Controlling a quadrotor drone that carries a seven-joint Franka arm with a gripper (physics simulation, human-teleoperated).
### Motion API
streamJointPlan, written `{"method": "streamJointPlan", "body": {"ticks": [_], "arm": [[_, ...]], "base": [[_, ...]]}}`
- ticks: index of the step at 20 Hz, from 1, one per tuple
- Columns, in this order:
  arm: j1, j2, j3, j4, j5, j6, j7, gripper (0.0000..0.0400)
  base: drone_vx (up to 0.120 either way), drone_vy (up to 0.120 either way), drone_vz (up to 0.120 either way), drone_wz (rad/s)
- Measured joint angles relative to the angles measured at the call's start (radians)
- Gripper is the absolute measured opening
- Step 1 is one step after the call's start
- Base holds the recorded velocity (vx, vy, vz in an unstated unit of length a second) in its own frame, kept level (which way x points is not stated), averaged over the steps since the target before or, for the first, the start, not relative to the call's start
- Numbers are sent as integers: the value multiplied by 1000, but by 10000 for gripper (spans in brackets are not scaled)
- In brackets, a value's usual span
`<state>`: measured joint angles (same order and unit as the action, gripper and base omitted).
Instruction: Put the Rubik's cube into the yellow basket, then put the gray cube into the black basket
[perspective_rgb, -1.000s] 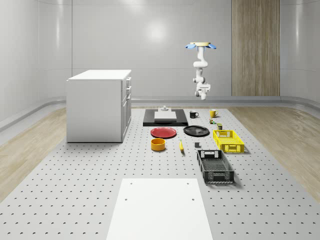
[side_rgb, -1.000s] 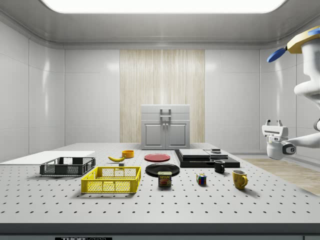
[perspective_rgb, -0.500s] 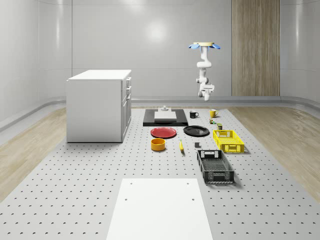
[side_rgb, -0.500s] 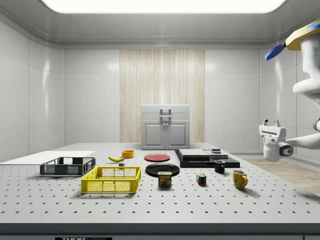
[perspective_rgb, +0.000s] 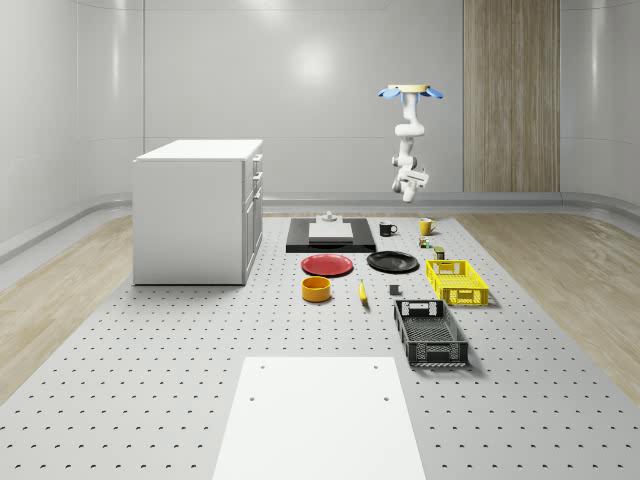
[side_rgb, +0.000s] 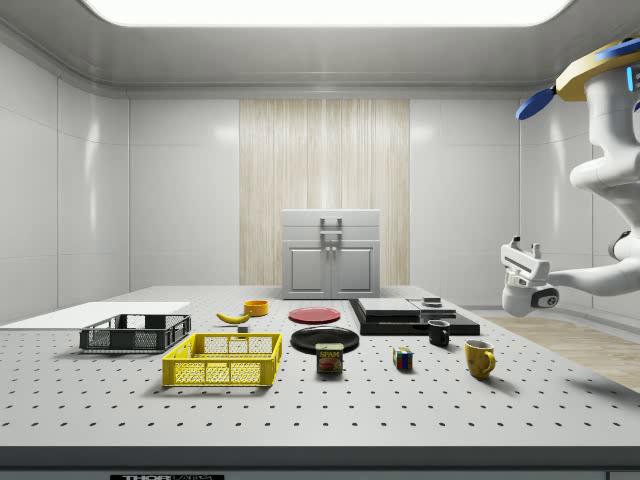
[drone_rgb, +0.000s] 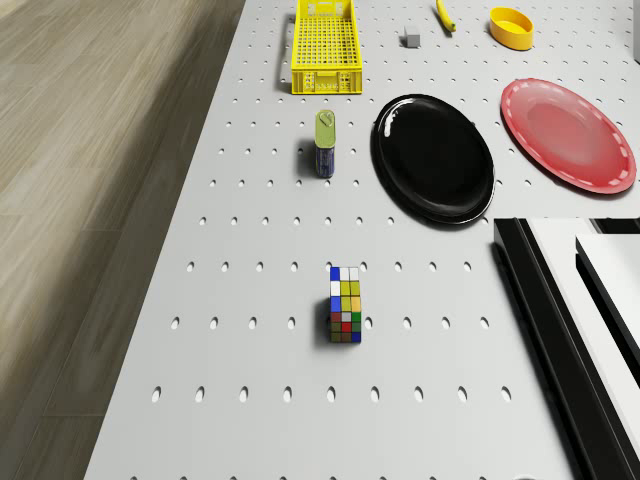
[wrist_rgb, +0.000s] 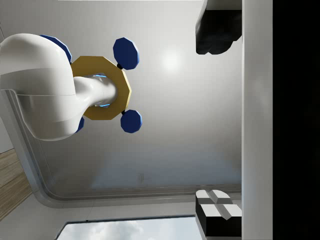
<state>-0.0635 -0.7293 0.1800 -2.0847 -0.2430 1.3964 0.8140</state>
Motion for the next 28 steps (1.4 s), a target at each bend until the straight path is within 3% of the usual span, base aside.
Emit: {"method": "streamJointPlan", "body": {"ticks": [6,12,15,18,23,28], "arm": [[-90,-30,262,-126,-386,19,64,400],[-288,-109,636,-480,-1038,20,251,400],[-442,-151,784,-642,-1333,-30,386,400],[-602,-190,889,-735,-1533,-102,506,400],[-798,-246,992,-794,-1688,-192,637,400],[-899,-290,1041,-809,-1733,-227,704,400]], "base": [[120,0,0,0],[120,0,-40,0],[120,0,-120,0],[120,0,-120,0],[120,0,-120,0],[120,0,-120,0]]}}
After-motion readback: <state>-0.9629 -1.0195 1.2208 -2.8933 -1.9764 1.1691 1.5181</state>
